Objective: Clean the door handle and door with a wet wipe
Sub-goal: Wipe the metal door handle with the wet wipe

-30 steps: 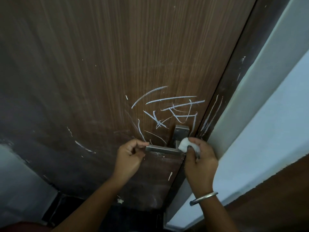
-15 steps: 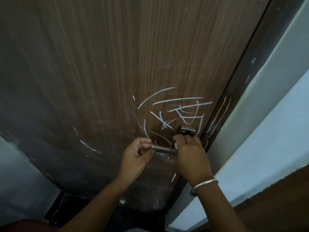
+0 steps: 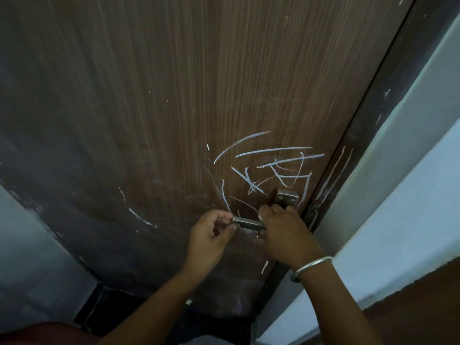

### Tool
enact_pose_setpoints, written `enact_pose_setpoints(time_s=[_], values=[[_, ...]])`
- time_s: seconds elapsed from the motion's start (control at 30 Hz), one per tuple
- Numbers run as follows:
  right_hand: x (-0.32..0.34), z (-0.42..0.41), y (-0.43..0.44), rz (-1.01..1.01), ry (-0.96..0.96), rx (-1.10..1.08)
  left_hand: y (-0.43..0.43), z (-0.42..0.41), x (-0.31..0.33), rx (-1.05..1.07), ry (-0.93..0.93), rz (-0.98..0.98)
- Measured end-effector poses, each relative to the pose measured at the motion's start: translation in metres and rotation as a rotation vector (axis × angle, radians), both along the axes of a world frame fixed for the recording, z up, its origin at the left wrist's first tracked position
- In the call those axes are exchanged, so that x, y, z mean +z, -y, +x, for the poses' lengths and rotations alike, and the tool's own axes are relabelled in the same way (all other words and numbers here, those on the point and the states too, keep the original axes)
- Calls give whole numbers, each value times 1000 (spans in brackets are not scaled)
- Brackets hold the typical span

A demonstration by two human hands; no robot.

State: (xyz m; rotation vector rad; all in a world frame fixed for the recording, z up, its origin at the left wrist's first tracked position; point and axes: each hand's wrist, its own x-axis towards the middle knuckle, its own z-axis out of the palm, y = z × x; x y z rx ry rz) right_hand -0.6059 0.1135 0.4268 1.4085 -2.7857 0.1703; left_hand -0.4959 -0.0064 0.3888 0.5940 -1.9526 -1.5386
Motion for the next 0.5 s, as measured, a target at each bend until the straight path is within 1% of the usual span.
enact_pose_setpoints(time_s=[0.2, 0.37, 0.5], values=[[1, 0, 0, 27, -11, -17, 1, -4, 0, 23, -15, -57], [-3, 14, 9, 60, -194, -96, 7, -10, -6, 50, -27, -96], [-6, 18, 12, 48, -261, -146, 7, -14, -9, 76, -56, -96]])
